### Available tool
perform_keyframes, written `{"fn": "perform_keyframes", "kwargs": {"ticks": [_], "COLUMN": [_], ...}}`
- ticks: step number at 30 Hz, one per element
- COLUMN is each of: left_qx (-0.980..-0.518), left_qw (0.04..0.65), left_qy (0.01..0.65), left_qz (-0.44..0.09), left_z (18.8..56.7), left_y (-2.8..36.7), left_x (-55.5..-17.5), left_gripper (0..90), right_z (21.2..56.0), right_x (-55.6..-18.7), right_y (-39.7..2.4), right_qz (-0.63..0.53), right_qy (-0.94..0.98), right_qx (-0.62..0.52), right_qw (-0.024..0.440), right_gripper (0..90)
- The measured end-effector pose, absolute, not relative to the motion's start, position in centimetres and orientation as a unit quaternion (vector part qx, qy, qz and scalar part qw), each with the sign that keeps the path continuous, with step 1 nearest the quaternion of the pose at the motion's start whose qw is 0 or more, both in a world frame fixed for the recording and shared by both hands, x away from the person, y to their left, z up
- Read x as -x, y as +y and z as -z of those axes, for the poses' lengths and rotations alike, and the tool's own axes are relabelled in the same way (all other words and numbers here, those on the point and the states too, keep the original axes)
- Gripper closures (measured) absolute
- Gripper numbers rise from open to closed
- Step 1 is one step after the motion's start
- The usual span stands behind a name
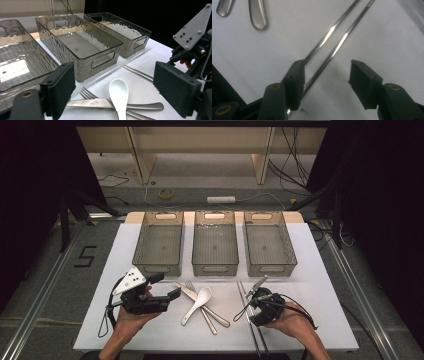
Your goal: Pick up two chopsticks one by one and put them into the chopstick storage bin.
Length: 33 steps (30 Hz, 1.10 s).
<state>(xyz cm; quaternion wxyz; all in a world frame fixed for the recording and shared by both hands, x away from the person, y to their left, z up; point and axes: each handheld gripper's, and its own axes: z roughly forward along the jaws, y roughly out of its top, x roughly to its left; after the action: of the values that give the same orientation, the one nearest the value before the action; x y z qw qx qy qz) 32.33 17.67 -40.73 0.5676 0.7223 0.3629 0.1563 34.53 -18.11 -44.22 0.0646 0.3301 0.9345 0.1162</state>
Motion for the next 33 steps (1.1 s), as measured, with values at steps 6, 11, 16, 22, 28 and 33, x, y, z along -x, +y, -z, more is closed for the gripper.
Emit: {"fn": "perform_keyframes", "kwargs": {"ticks": [6, 11, 16, 22, 28, 33], "left_qx": [-0.723, -0.722, -0.722, -0.723, -0.723, -0.723], "left_qw": [0.568, 0.568, 0.568, 0.568, 0.568, 0.568], "left_qy": [0.362, 0.363, 0.362, 0.362, 0.362, 0.362], "left_qz": [-0.156, -0.156, -0.156, -0.157, -0.156, -0.157], "left_z": [40.7, 40.7, 40.7, 40.7, 40.7, 40.7], "left_y": [17.7, 17.7, 17.7, 17.6, 17.6, 17.6], "left_x": [-32.3, -32.3, -32.3, -32.3, -32.3, -32.3], "left_gripper": [17.5, 17.5, 17.5, 17.5, 17.5, 17.5], "right_z": [44.8, 45.2, 45.5, 45.5, 45.5, 45.4], "right_x": [-34.6, -34.7, -34.7, -34.8, -35.1, -35.5], "right_y": [-17.9, -17.8, -17.7, -17.6, -17.6, -17.7], "right_qz": [-0.098, -0.09, -0.077, -0.074, -0.067, -0.064], "right_qy": [0.937, 0.939, 0.942, 0.943, 0.944, 0.943], "right_qx": [-0.33, -0.329, -0.325, -0.322, -0.322, -0.325], "right_qw": [0.063, 0.05, 0.043, 0.036, 0.033, 0.024], "right_gripper": [54.9, 60.1, 65.0, 70.6, 75.8, 79.5]}}
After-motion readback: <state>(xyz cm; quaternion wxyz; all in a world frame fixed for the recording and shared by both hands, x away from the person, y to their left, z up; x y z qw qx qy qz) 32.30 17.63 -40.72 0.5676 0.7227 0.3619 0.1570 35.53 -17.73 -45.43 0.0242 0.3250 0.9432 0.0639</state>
